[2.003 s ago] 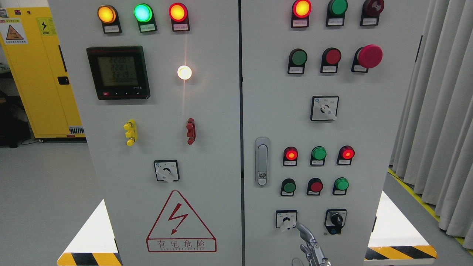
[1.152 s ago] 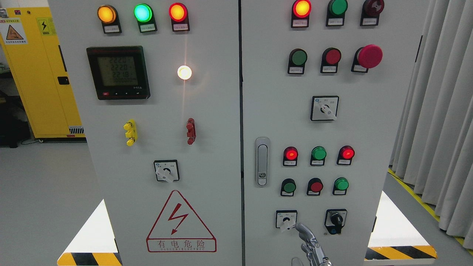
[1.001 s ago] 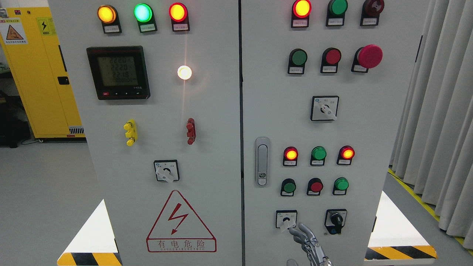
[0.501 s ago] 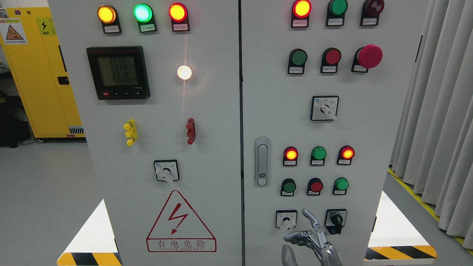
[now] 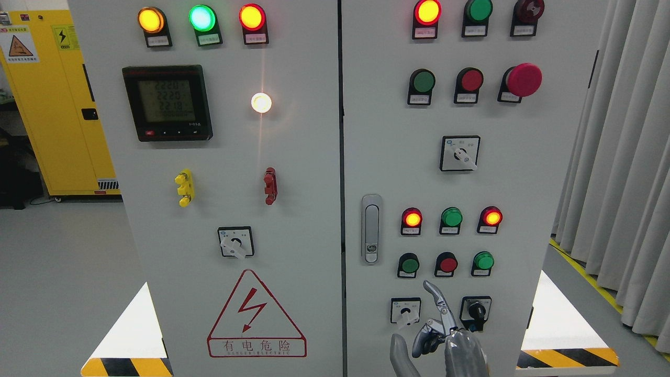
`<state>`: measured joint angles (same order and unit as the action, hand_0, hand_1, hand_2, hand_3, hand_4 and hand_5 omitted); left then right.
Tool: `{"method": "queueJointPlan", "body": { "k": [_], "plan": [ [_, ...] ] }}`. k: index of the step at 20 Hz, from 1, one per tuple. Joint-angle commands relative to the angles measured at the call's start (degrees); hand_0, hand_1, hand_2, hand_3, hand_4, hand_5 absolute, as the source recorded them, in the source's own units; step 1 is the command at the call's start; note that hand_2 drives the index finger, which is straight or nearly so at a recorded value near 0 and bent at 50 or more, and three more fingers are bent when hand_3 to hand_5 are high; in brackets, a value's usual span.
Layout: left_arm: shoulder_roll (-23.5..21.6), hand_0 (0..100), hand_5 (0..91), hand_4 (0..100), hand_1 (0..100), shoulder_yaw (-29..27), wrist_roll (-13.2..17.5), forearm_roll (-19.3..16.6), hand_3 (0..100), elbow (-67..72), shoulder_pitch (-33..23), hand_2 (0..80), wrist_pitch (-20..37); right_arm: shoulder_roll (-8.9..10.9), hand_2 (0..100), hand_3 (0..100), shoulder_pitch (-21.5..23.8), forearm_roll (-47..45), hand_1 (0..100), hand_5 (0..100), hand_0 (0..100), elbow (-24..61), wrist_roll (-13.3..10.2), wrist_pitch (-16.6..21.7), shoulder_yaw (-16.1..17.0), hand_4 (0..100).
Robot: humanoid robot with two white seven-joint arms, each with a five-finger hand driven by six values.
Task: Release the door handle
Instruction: 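Raise the right hand toward the silver door handle, then close the right hand's fingers around the silver handle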
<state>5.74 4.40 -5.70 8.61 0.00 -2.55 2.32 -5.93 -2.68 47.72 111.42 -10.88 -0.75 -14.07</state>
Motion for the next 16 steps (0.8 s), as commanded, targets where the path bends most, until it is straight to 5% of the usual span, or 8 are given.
{"method": "queueJointPlan", "body": {
  "k": [1, 9, 16],
  "plan": [
    [-0.02, 12, 0.0, 0, 56, 0.0, -0.01, 0.0, 0, -0.88, 0.0, 0.0, -0.03, 0.04, 8, 100, -3.29, 15.63, 43, 100, 60, -6.03, -1.95, 0.04, -1.66, 100],
    [-0.02, 12, 0.0, 0, 56, 0.0, -0.01, 0.0, 0, -0.88, 0.0, 0.0, -0.03, -0.05, 6, 100, -5.32, 30.23, 40, 100, 60, -9.46, -5.99, -0.13, -3.41, 100],
    [-0.02, 12, 0.0, 0, 56, 0.0, -0.01, 0.0, 0, -0.88, 0.0, 0.0, -0.03, -1.19, 3, 100, -8.22, 34.19, 39, 100, 61, -12.53, -6.17, -2.33, -5.97, 100]
  ]
}}
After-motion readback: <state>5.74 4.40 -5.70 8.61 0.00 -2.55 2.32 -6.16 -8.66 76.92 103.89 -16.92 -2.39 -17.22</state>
